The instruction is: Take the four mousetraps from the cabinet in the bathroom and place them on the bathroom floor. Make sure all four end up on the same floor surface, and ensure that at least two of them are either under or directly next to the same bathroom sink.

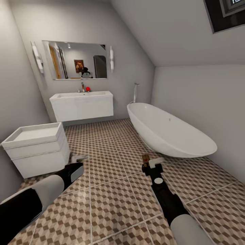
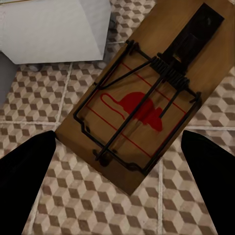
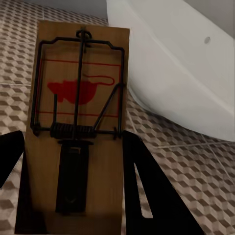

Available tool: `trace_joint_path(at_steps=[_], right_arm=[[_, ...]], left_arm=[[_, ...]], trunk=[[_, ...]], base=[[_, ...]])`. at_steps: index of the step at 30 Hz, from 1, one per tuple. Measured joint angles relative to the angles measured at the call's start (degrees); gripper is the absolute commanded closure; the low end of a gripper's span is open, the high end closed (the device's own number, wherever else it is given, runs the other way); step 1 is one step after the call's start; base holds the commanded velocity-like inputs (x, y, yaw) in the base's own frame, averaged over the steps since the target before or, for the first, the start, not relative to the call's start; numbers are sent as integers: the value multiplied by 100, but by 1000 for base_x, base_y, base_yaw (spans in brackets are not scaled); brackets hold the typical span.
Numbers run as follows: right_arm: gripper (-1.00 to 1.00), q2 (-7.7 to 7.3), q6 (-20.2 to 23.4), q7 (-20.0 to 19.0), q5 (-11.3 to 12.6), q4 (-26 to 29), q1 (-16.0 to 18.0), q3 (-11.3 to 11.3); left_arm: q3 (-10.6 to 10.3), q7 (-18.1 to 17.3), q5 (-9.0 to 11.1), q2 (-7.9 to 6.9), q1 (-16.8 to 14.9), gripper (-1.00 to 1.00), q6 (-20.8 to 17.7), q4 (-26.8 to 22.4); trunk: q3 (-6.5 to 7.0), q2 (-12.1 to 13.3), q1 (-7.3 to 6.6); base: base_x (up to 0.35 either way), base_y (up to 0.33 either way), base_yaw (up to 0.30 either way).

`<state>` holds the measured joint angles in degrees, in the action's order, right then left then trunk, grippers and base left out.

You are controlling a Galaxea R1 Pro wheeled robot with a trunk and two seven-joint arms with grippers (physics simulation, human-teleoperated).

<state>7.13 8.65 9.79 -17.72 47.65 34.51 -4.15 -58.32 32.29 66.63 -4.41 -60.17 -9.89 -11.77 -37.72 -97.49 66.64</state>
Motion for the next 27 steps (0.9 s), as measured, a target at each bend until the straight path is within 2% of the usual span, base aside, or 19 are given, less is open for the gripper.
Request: trace_joint_path(at_steps=[22, 27], right_arm=[[100, -2, -1, 9, 1, -5, 0, 0], [100, -7, -6, 9, 4, -1, 0, 0]], left_arm=[[-9, 1, 1, 9, 0, 100, 2, -15], [-8, 1, -2, 9, 0, 100, 7, -14]], trunk=[[-174, 0, 0], [-193, 0, 0]], base=[[2, -1, 182], [0, 0, 63]])
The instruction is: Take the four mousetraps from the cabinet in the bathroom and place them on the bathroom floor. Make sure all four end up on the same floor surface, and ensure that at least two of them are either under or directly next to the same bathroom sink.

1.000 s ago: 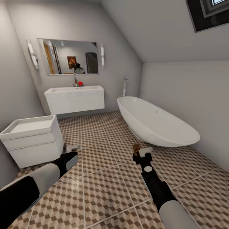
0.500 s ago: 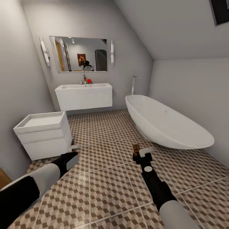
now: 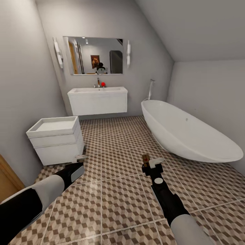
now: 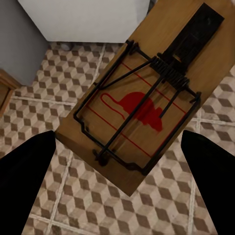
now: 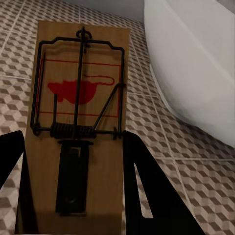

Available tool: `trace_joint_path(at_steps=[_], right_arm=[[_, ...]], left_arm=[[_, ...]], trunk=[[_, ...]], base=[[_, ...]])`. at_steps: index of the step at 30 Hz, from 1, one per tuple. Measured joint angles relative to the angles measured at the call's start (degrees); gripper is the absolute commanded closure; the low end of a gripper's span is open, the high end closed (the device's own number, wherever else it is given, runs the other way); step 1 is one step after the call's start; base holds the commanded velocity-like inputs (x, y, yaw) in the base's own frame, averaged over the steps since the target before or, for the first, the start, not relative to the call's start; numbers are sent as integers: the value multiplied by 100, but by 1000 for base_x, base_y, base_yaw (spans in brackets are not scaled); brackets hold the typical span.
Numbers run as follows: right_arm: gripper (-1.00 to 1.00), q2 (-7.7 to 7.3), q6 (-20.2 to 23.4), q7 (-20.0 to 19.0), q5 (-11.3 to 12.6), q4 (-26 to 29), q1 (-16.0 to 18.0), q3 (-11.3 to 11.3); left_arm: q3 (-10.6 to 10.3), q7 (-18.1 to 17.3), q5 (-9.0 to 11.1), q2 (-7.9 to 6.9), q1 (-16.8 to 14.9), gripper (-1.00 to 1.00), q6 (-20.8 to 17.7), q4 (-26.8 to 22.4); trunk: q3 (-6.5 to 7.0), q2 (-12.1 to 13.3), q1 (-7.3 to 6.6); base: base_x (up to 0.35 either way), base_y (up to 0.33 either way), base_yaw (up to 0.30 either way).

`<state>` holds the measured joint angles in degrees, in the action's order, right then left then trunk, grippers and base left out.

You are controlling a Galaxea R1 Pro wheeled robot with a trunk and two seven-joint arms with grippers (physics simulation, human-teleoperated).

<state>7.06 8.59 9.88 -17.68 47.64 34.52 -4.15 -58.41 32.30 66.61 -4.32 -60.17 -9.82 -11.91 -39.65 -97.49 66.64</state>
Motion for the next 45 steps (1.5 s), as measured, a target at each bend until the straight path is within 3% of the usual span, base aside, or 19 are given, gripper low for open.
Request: trace_joint_path(at_steps=[11, 36, 45], right_arm=[[100, -38, 1, -23, -27, -4, 0, 4], [100, -25, -3, -21, -17, -8, 0, 0], [100, -19, -3, -2, -9, -8, 0, 0]], left_arm=[[1, 6, -2, -1, 1, 100, -2, -6], [1, 5, 1, -27, 0, 100, -4, 26], [0, 2, 3, -19, 0, 100, -4, 19]], trunk=[[-3, 0, -3], [-3, 0, -4], [-23, 0, -4]], base=[[138, -120, 5], [327, -51, 1], [338, 0, 203]])
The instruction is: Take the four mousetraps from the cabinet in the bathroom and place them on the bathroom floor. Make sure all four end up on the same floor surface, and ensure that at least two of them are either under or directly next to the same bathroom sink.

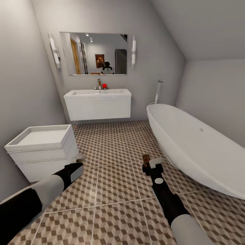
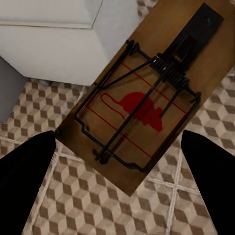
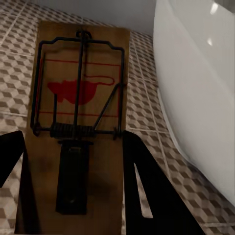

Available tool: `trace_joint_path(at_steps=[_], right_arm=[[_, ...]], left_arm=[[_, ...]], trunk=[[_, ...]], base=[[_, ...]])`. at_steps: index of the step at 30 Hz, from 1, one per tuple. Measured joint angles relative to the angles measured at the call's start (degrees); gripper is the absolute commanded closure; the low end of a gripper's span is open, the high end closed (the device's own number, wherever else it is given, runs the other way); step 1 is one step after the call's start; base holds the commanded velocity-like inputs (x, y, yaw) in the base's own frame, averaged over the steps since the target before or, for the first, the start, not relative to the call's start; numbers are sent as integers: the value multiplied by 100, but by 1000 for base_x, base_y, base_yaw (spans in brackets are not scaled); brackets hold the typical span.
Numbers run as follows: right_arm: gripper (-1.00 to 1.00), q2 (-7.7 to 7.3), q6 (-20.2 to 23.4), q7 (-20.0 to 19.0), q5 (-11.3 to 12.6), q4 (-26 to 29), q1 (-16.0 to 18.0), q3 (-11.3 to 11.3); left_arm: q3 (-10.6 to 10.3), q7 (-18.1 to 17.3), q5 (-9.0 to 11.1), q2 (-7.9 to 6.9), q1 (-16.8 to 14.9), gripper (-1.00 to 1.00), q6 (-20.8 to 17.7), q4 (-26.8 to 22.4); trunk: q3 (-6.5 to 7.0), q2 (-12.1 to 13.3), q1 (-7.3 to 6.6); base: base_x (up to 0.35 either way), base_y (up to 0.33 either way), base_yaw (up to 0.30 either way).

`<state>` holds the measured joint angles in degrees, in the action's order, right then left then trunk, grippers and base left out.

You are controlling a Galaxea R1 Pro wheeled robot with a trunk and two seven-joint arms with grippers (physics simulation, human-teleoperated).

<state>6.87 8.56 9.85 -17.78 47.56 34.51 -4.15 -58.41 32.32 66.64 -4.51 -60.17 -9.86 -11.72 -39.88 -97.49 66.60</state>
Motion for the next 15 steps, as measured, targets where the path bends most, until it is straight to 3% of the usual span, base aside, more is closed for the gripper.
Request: trace_joint_path(at_steps=[9, 15], right_arm=[[100, 0, 0, -2, 2, -14, 0, 0], [100, 0, 0, -3, 2, -101, 0, 0]], left_arm=[[0, -3, 0, 1, 0, 100, 0, -2], [1, -3, -1, 9, 0, 100, 0, 0]], trunk=[[-27, 0, 0], [-35, 0, 0]], base=[[338, 0, 239], [338, 0, 56]])
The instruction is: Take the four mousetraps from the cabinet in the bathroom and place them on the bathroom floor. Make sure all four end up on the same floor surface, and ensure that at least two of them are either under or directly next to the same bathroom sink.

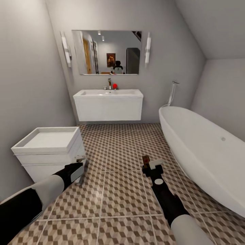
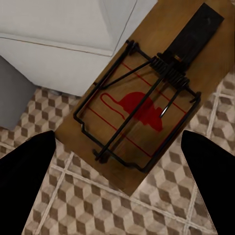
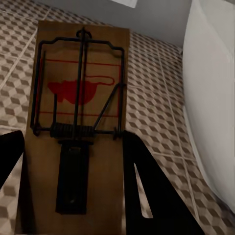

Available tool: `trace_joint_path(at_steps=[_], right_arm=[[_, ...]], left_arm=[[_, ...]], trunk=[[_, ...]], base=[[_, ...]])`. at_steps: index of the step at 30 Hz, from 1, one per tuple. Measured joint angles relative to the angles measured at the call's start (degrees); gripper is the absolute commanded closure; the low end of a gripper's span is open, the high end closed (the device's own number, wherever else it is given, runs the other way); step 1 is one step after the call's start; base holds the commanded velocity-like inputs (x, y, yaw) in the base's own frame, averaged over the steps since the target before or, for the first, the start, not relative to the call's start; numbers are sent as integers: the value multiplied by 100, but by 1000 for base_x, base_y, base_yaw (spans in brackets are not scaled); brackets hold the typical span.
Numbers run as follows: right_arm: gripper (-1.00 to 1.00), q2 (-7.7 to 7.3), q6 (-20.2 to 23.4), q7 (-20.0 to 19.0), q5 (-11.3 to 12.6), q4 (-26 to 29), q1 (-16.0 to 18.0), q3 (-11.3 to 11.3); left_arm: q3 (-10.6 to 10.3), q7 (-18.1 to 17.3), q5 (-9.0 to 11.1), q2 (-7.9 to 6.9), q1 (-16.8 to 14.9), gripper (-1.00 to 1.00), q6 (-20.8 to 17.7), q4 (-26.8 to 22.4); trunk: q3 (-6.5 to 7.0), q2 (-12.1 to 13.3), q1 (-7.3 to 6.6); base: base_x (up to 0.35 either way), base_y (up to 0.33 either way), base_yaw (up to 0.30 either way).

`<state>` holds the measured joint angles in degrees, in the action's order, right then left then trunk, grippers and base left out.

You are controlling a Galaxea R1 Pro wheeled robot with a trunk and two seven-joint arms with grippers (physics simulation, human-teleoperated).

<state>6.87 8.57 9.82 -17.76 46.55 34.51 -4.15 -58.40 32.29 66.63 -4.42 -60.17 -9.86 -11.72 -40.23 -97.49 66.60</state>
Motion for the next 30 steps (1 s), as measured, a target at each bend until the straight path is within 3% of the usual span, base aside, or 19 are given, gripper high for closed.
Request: trace_joint_path(at_steps=[4, 11, 18, 22, 30], right_arm=[[100, 5, 0, -17, 2, -66, 0, 0], [100, -7, 6, 3, 33, -514, 8, 23], [100, -12, 0, 18, 38, -948, 33, 38], [100, -9, -2, 21, 34, -1366, 91, 44], [100, -2, -2, 22, 31, -1546, 122, 46]], left_arm=[[0, -12, 0, 1, 0, 100, 0, 6], [-7, -722, 0, 5, 8, 100, -17, 36], [-21, -774, -13, 110, 137, 100, -15, 44], [-228, -776, -17, 216, 176, 100, 1, 50], [-347, -776, -18, 229, 201, 100, 30, 57]], trunk=[[0, 0, 0], [-1, 0, 0], [-1, 0, 0], [-1, 0, 0], [-1, 0, 0]], base=[[338, 0, 4], [338, 0, 0], [338, 0, 0], [338, 0, 0], [338, 0, 0]])
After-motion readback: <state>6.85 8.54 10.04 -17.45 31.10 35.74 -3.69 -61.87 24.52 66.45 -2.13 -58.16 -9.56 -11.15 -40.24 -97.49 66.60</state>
